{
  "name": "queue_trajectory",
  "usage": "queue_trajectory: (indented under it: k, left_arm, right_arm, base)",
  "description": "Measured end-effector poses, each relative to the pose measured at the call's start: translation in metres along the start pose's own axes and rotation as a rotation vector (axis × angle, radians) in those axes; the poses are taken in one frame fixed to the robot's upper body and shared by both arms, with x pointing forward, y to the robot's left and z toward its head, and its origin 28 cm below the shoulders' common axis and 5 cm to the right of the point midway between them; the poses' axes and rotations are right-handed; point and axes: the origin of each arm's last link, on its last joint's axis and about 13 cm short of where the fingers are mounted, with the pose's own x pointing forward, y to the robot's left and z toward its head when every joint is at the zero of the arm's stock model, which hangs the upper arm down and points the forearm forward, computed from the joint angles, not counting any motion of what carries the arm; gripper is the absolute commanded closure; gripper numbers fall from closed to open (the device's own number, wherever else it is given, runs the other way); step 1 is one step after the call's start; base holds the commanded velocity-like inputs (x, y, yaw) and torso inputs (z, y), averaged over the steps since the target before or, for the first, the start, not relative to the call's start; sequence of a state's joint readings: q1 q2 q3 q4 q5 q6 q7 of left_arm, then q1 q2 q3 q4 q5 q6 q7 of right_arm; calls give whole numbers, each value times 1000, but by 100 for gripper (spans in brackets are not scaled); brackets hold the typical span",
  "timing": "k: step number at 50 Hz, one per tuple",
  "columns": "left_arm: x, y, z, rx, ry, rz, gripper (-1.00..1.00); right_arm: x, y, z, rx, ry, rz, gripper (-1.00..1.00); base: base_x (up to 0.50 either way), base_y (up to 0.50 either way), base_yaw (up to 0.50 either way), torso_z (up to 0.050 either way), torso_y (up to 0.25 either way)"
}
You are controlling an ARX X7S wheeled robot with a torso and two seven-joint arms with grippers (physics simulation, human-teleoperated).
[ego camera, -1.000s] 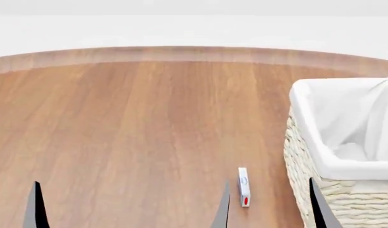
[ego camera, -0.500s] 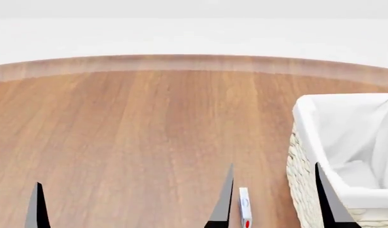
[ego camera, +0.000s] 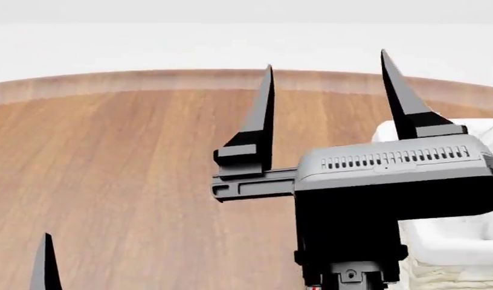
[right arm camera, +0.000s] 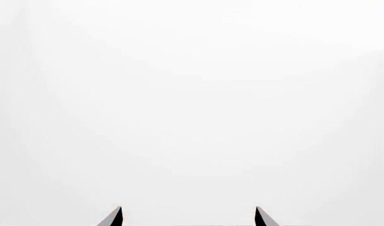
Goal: Pick up the cream cheese box, and put it in the basket.
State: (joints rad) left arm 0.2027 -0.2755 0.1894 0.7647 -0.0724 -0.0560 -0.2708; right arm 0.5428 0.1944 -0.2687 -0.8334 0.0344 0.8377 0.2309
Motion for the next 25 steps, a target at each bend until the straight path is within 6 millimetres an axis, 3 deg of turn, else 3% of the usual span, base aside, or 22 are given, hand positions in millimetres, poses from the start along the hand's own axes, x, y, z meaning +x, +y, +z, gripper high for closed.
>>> queue_trajectory:
  k: [11, 25]
  left_arm:
    - [1, 1, 0, -2, 0, 8, -100]
    - [2, 2, 1, -5, -4, 19, -100]
  right_arm:
    - [45, 9, -12, -4, 58, 32, -100]
    - [82, 27, -54, 5, 194, 61, -100]
  base:
    - [0, 0, 0, 0, 0]
    - [0, 0, 0, 0, 0]
